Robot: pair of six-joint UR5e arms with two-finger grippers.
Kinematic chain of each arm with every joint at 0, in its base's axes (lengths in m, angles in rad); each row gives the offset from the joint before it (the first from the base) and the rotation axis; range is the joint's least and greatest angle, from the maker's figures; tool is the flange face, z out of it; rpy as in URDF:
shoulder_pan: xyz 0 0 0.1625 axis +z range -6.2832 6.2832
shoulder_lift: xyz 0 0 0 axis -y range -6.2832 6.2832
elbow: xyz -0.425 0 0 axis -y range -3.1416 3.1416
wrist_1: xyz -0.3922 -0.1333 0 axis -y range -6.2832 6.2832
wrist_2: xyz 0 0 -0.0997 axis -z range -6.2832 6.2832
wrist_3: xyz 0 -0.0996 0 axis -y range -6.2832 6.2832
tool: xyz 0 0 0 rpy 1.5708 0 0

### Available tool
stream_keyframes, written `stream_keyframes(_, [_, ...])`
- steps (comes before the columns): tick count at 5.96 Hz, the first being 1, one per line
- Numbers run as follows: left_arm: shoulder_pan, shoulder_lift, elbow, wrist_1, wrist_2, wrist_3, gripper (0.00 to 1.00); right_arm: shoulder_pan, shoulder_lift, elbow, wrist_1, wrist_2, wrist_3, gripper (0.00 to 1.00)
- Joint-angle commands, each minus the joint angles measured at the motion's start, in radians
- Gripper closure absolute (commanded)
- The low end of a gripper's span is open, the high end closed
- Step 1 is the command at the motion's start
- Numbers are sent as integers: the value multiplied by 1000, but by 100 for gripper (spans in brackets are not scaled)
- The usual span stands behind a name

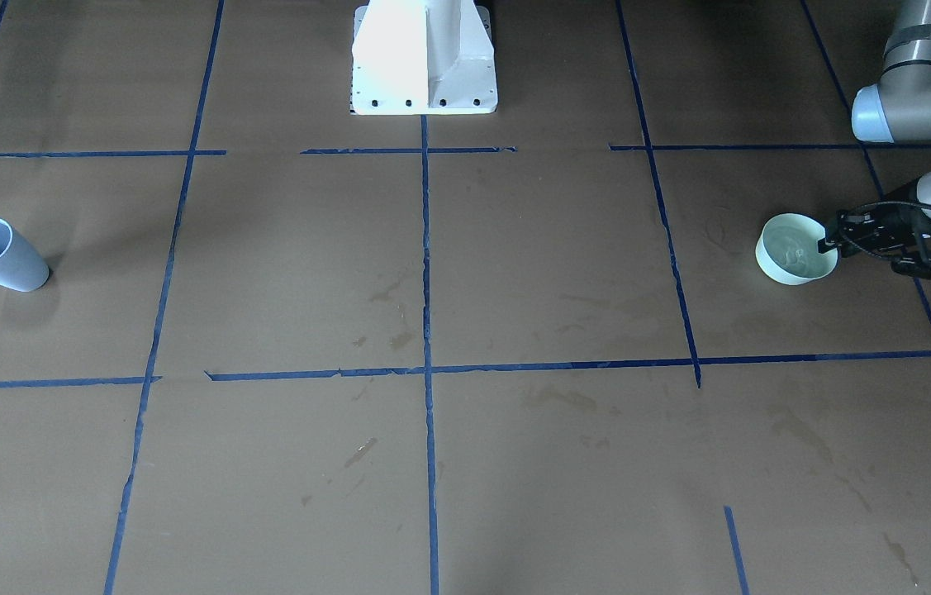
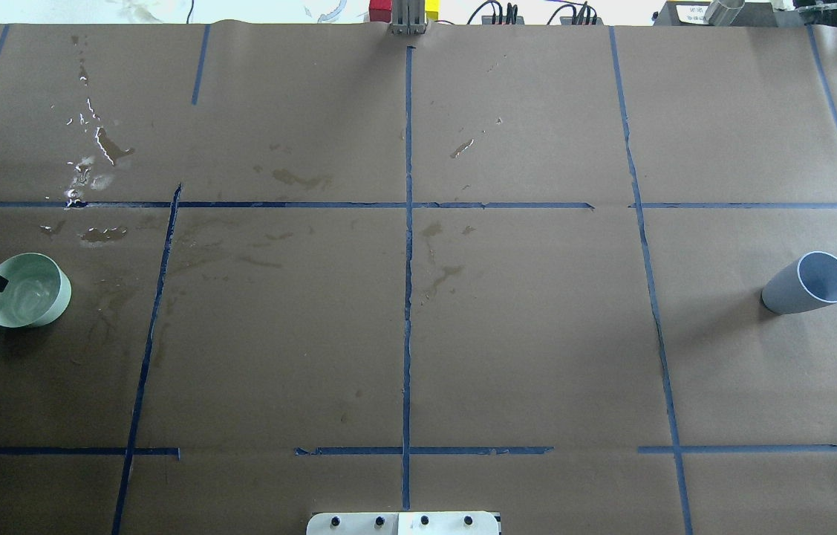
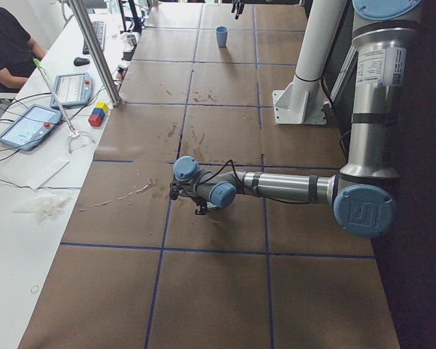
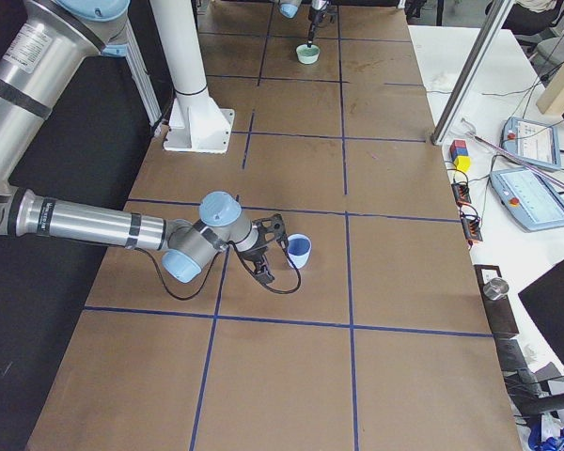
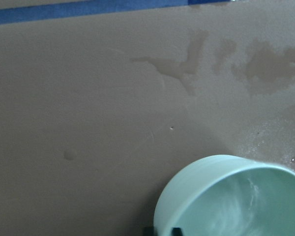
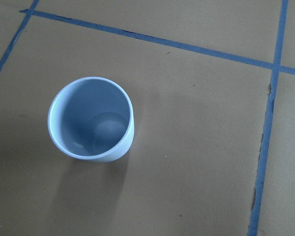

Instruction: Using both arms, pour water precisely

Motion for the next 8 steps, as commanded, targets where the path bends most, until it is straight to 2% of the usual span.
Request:
stream_keyframes(1, [-5,3,-22,-2,0,1,18,0,4,1,-2,6,0,0])
stream_keyframes(2, [-27,30,-87,5,0,1,0,14,36,-1,-80,123,-2,0])
stream_keyframes(3, [-135,72,-173,11,0,1,0,69,74,1,-180,221,-30,0])
stream_keyframes(4, [-205,116,-279,21,-8,2,0,103,78,-1,-255,224,-110,0])
stream_keyframes(5, [-218,135,-304,35,-6,36,0,145,94,5,-370,227,-218,0])
stream_keyframes(6, [-251,137,-303,88,-2,189,0,172,120,8,-470,230,-295,0])
stream_keyframes(7, [-326,133,-307,233,8,346,0,201,131,10,-544,230,-383,0])
stream_keyframes(8, [-409,140,-323,306,14,472,0,216,133,10,-620,244,-458,0])
